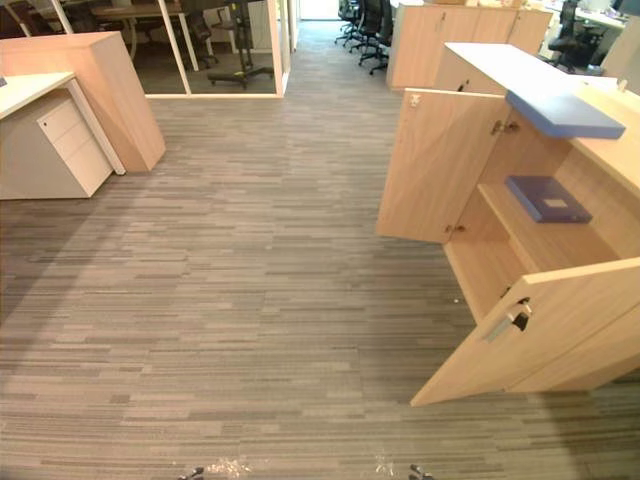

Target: Walk over to the cabinet, pick up the folder, carry it to the office cabinet, place the folder inside the office cabinet, then close the office cabinet door

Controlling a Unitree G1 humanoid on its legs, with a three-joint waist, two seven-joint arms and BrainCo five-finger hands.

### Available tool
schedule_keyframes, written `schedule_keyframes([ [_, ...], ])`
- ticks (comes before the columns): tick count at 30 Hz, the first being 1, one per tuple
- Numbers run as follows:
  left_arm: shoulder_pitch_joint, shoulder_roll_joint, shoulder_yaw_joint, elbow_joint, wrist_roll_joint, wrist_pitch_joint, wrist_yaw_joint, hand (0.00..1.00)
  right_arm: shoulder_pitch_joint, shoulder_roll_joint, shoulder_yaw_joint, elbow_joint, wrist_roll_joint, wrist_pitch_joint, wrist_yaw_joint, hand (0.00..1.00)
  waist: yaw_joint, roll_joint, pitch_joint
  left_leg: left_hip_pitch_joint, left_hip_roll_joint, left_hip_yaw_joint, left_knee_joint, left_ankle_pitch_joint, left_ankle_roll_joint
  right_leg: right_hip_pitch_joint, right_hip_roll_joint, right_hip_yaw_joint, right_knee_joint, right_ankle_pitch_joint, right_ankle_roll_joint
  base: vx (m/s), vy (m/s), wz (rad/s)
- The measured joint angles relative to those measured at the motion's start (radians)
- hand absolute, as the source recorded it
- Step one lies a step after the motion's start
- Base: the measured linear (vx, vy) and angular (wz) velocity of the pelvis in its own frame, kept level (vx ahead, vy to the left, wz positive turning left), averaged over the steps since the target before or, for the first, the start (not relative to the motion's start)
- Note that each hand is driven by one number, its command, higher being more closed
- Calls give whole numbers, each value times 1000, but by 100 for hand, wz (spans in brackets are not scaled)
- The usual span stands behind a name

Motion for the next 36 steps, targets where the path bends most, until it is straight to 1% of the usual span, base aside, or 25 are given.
schedule_keyframes([
  [7,0,1,0,0,4,-1,0,0,-1,0,1,0,0,0,0,0,0,-4,2,5,-1,0,-7,0,0,0,-1,-6,0,1,-1,0,0,0],
  [15,-3,5,-4,-4,47,-15,4,0,-4,2,9,0,0,0,0,0,0,-13,9,11,-2,-3,-17,1,2,3,-2,-24,0,1,-1,0,0,0],
  [21,-5,10,-11,-8,62,-18,36,0,-8,10,9,0,1,-2,-8,0,0,-24,16,11,-3,-10,-17,1,2,3,-3,-32,0,1,-1,-6,-6,1],
  [30,-6,13,-18,-8,62,-22,34,0,-8,12,9,0,1,-2,-9,0,0,-28,21,11,-5,-10,-17,2,2,3,-5,-34,0,1,-1,0,0,0],
  [36,-15,16,-18,-5,57,-20,20,0,-9,12,9,0,0,-2,-5,0,-1,-28,32,11,-5,-10,-18,2,3,3,-5,-34,0,1,-1,0,0,0],
])
